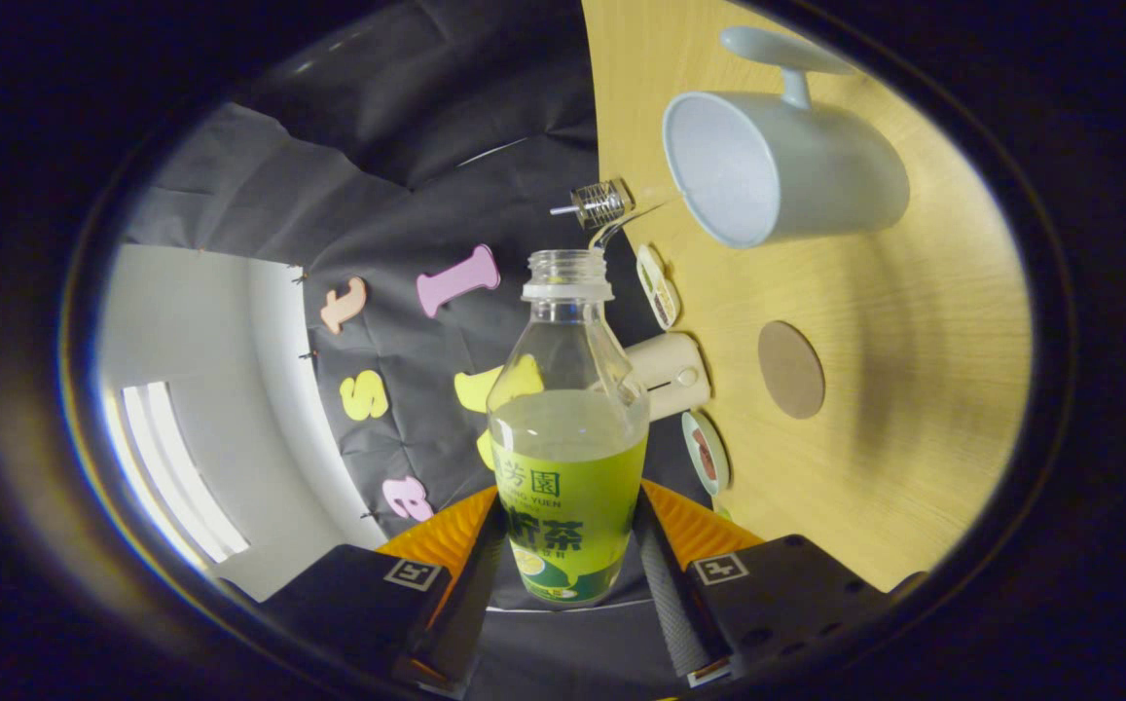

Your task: Take the bottle from table, then pour the juice into the cup, finally place the bottle on the coaster

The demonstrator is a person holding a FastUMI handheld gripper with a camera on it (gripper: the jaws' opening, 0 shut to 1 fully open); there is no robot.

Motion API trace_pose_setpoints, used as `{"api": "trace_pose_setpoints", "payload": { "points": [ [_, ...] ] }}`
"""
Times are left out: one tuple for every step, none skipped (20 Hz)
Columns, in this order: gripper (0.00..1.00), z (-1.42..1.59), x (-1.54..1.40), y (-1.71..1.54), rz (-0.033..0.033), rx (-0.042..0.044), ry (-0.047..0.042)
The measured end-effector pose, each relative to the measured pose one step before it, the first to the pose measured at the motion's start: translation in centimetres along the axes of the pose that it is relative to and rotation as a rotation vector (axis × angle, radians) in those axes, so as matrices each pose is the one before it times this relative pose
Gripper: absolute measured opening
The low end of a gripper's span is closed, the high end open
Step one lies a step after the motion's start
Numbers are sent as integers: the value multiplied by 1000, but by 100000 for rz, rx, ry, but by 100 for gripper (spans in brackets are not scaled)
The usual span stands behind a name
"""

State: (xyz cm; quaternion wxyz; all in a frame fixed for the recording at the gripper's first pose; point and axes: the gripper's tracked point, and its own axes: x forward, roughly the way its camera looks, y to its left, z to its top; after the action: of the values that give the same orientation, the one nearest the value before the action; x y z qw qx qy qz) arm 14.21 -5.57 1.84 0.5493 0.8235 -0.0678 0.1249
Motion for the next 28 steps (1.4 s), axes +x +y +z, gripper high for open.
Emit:
{"api": "trace_pose_setpoints", "payload": {
  "points": [
    [78, 33, -35, 46, 8, 324, -189],
    [78, 56, -25, 118, 117, 202, -186],
    [78, 63, 25, 95, 202, 281, -113],
    [78, -30, 25, 234, 287, 407, -78],
    [78, 20, -17, 77, 326, 409, -58],
    [78, 36, 21, 80, 138, 524, 84],
    [78, 35, 107, 100, 96, 816, -73],
    [78, -10, -11, 162, 219, 827, 137],
    [78, 26, 120, 102, 143, 698, -71],
    [79, 44, 24, 158, 115, 522, 0],
    [78, 100, -42, 25, 203, 484, -95],
    [78, 51, -121, 119, 307, 475, -172],
    [78, 42, 63, 8, 303, 505, -157],
    [78, -56, 64, 77, 348, 515, -55],
    [78, 128, 20, 170, 290, 515, -166],
    [78, 48, -3, 110, 211, 456, 29],
    [78, 55, 40, 199, 334, 431, -101],
    [78, 50, -104, 49, 179, 328, -157],
    [78, 116, 47, 146, 278, 355, -181],
    [78, 48, 66, 63, 222, 378, -53],
    [78, 10, 71, 51, 53, 353, -160],
    [78, 65, 27, 67, 106, 326, -78],
    [78, 2, -23, 115, 94, 525, 26],
    [78, 42, 46, 74, 83, 565, -83],
    [78, 95, 80, 59, 27, 490, -113],
    [78, 140, 32, 86, 76, 485, -214],
    [78, -13, 31, 92, 82, 732, -274],
    [78, 87, -57, 165, 412, 673, -246]
  ]
}}
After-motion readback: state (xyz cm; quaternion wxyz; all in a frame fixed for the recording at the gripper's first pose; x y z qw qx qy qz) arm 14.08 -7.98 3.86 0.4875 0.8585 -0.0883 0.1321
